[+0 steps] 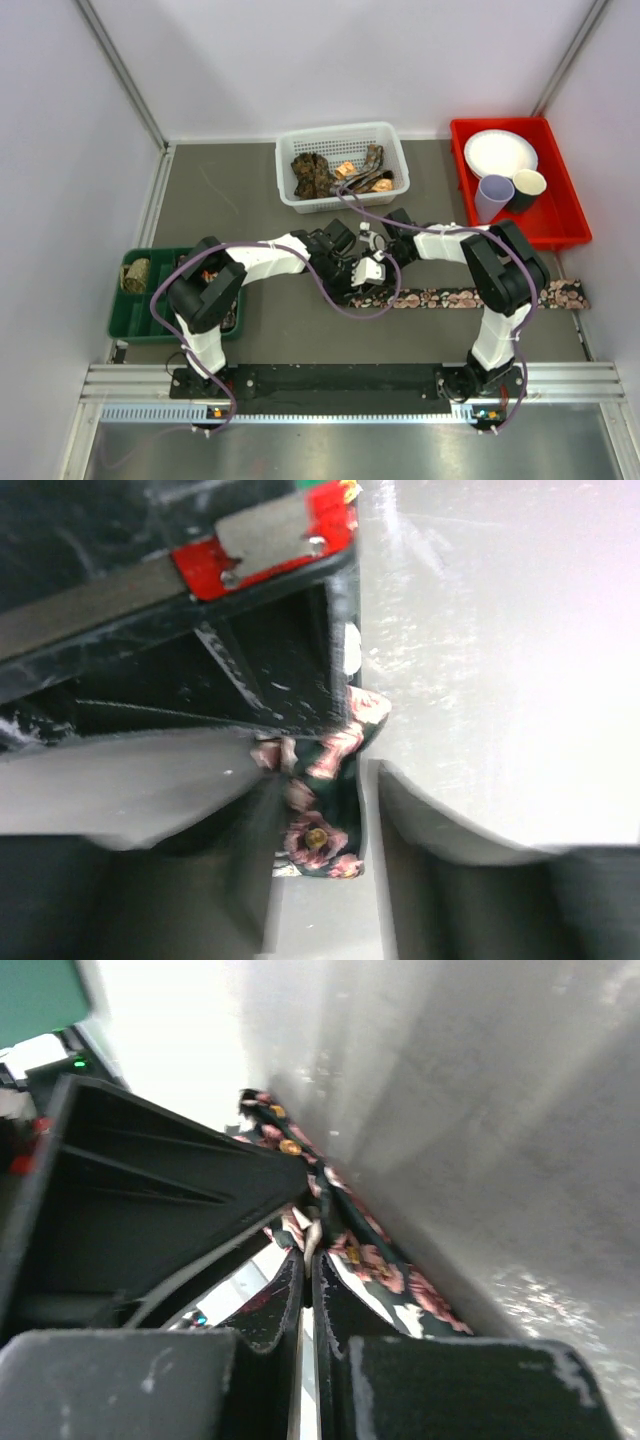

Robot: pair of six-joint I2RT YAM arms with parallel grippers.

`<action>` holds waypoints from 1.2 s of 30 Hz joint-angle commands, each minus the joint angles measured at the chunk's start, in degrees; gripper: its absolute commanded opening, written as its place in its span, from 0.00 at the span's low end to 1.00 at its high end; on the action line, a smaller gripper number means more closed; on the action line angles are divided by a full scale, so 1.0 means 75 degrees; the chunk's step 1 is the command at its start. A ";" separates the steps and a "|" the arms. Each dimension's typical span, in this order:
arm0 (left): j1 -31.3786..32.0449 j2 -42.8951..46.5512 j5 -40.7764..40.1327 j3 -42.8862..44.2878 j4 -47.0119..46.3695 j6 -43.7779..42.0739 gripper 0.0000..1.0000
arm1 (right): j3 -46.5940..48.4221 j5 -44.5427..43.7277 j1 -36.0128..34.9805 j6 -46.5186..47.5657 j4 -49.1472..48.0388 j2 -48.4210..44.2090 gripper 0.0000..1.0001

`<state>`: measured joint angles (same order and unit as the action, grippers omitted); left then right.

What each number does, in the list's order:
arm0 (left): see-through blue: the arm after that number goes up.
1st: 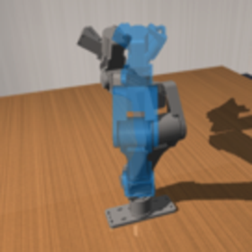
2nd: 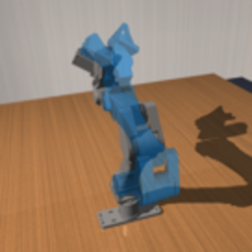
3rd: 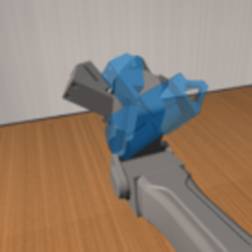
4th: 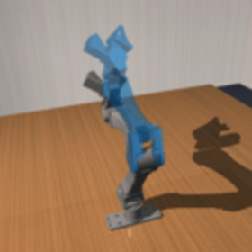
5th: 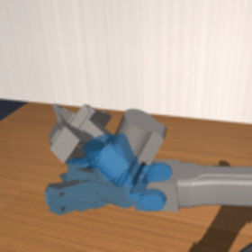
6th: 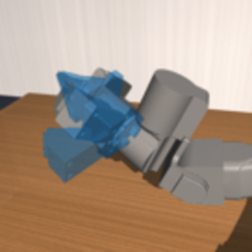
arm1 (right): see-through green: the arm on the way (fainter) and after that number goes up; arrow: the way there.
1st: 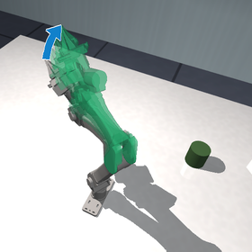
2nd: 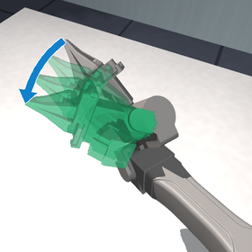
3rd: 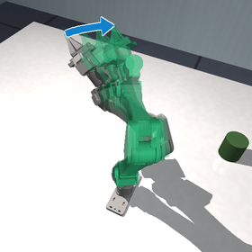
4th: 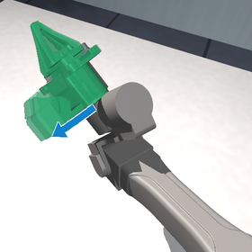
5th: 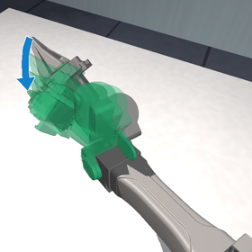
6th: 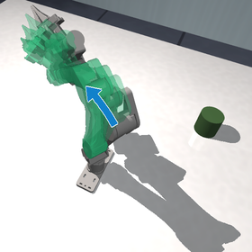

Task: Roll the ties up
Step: Roll the tie at the center of the board.

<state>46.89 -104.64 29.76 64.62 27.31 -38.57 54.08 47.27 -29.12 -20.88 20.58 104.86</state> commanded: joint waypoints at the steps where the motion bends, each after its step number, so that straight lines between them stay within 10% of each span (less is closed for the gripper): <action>1: -0.0182 0.0111 -0.0276 -0.0307 -0.0171 0.0091 0.55 | 0.0312 -0.0676 0.0027 0.0569 0.0326 0.0070 0.00; 19: 0.0005 0.0804 -0.0417 -0.0800 -0.1414 -0.0635 0.77 | 0.0652 -0.0560 0.0039 0.0816 0.0701 0.0292 0.00; 28: 0.0427 0.0312 -0.0780 -0.0612 -0.1064 -0.0764 0.46 | 0.0804 -0.0373 0.0051 0.0863 0.0947 0.0152 0.00; 36: 0.0427 0.0440 -0.0991 -0.0905 -0.0946 -0.0377 0.25 | 0.0746 0.0154 0.0238 0.0687 0.1298 -0.0106 0.32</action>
<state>49.98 -101.30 23.92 58.85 18.50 -42.87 58.30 45.19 -28.32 -16.10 28.58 106.80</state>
